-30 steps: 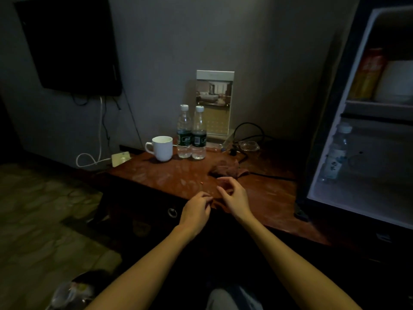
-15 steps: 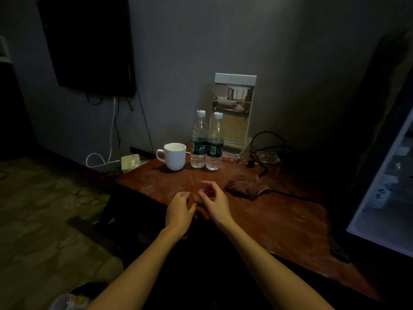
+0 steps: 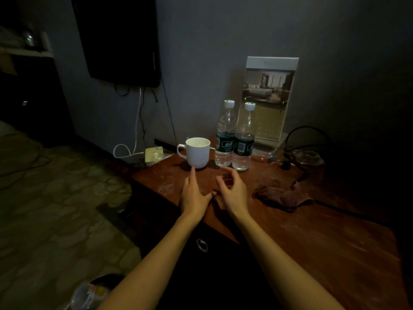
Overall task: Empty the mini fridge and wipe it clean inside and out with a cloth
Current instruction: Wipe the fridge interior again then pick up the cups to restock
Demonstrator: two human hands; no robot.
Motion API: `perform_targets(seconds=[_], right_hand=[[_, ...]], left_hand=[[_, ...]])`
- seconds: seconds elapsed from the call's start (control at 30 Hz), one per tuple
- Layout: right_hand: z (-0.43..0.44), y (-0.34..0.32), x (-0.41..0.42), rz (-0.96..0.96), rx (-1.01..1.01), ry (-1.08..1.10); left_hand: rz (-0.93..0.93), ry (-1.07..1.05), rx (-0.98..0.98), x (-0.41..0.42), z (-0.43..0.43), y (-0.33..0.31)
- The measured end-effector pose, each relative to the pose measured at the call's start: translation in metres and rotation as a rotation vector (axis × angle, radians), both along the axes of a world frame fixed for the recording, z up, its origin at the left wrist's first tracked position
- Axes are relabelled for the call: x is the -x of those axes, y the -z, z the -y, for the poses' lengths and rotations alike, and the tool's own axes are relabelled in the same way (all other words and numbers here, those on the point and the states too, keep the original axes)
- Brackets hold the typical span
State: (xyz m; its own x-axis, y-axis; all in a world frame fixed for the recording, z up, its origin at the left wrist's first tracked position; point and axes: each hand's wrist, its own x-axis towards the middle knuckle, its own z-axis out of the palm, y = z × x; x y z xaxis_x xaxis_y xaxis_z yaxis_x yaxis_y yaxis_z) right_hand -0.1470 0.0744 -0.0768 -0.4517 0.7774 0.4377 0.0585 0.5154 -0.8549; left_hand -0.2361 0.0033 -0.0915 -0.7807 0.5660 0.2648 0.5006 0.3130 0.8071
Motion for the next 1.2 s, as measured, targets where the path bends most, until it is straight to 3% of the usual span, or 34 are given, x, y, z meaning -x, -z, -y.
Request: perform_targets(seconds=[0.13, 0.27, 0.37, 0.73, 1.2], right_hand=[[-0.012, -0.001, 0.010, -0.024, -0.010, 0.010], [-0.022, 0.005, 0.016, -0.112, 0.084, 0.003], [-0.024, 0.009, 0.021, -0.147, 0.108, -0.029], [-0.023, 0.006, 0.020, -0.177, 0.173, -0.085], [-0.020, 0.001, 0.018, -0.216, 0.251, -0.095]], left_hand=[[0.043, -0.001, -0.027, 0.020, -0.018, -0.002], [0.238, -0.127, -0.359, 0.044, -0.040, -0.010], [0.269, -0.184, -0.465, 0.052, -0.059, -0.016], [0.182, -0.170, -0.464, 0.064, -0.088, -0.021], [0.205, -0.141, -0.430, 0.066, -0.091, -0.022]])
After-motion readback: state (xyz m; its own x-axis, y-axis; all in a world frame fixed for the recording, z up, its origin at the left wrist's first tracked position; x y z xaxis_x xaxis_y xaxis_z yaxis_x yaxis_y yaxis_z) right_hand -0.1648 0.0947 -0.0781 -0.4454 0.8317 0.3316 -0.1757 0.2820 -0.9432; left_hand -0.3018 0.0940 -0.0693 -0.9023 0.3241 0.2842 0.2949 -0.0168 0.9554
